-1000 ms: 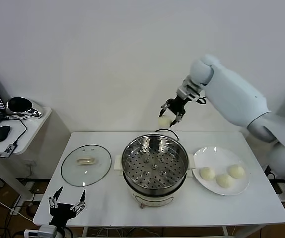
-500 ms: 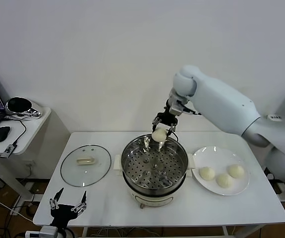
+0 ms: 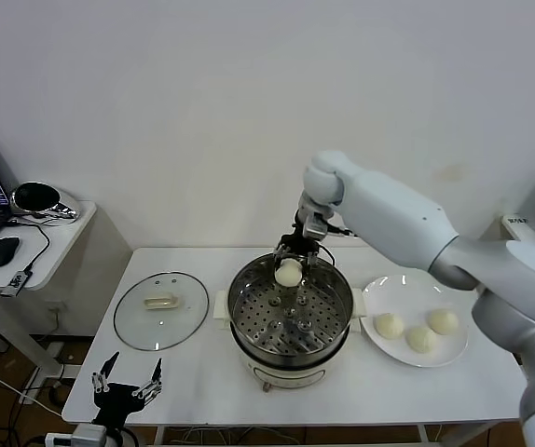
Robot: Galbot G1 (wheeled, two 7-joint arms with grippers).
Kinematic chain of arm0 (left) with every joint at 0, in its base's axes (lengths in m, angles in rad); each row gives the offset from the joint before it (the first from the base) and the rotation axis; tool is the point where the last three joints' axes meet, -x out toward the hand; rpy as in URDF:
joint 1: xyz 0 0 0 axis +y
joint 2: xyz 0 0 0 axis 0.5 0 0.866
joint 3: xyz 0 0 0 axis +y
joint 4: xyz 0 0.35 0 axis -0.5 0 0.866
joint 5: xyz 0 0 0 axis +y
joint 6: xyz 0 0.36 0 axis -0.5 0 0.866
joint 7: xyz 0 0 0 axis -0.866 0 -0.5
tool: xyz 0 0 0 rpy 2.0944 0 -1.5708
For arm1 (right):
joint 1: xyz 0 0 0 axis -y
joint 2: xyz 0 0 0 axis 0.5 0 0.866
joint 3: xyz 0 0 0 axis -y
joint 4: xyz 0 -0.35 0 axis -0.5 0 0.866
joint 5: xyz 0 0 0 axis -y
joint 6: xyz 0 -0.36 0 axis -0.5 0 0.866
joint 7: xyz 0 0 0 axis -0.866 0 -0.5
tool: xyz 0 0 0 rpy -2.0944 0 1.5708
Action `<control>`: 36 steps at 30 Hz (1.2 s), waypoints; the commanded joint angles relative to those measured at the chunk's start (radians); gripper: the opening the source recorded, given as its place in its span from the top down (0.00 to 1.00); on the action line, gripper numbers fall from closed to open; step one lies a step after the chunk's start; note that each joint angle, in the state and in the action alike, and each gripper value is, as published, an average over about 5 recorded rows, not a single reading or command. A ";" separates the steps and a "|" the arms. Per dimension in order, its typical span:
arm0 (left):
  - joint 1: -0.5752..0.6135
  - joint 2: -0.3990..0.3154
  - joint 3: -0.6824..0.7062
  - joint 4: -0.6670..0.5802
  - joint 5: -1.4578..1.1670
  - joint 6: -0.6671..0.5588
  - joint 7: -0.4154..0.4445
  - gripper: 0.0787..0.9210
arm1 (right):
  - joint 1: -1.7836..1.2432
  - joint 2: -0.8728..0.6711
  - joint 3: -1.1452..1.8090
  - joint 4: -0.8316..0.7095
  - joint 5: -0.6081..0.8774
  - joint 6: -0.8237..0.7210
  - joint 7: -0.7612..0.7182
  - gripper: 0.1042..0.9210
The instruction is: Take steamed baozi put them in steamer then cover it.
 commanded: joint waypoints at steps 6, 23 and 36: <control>-0.003 -0.003 0.004 0.013 -0.002 -0.001 -0.001 0.12 | -0.037 0.042 0.017 -0.074 -0.095 0.011 0.061 0.38; 0.002 0.007 0.008 0.009 0.004 0.002 0.004 0.12 | 0.114 -0.350 -0.009 0.405 0.301 -0.603 0.044 0.12; -0.005 0.029 0.020 -0.030 -0.021 0.044 0.017 0.12 | 0.049 -0.827 0.042 0.674 0.416 -1.314 0.075 0.12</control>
